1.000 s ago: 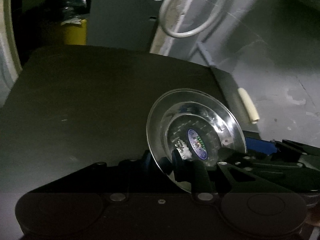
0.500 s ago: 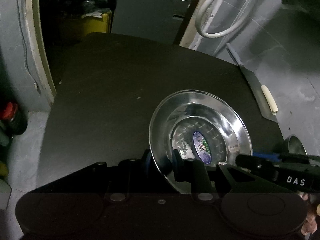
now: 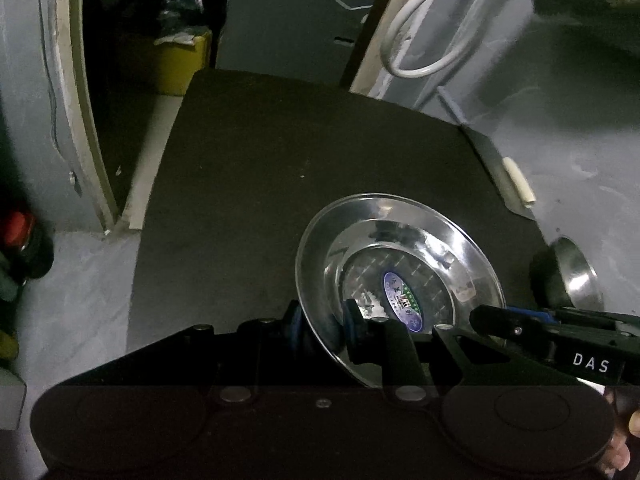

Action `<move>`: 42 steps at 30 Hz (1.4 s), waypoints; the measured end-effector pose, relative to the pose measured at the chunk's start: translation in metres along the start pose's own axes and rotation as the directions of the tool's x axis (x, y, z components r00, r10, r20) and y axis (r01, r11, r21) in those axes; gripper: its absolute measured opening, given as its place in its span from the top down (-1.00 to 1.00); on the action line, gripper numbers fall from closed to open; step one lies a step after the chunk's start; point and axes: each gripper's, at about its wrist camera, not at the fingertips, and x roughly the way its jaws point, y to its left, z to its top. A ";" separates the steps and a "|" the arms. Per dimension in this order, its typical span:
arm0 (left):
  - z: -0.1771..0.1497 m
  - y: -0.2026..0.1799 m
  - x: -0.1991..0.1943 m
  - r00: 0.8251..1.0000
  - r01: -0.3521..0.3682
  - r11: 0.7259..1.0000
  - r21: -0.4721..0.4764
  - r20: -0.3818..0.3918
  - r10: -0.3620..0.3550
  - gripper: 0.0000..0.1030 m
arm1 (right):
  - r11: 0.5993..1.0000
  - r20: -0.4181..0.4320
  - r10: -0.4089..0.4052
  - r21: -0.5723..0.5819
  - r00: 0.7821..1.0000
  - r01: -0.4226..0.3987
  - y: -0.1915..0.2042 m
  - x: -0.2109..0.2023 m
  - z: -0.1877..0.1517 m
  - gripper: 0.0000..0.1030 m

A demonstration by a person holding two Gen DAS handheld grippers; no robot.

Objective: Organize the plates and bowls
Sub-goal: 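Lift the labelled plate with both grippers and carry it toward the plain plate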

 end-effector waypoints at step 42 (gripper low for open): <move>-0.111 -0.027 -0.090 1.000 -0.025 0.958 0.287 -0.005 0.027 0.48 | 0.987 0.037 -0.031 0.159 0.999 0.025 0.047 -0.100 -0.142 0.50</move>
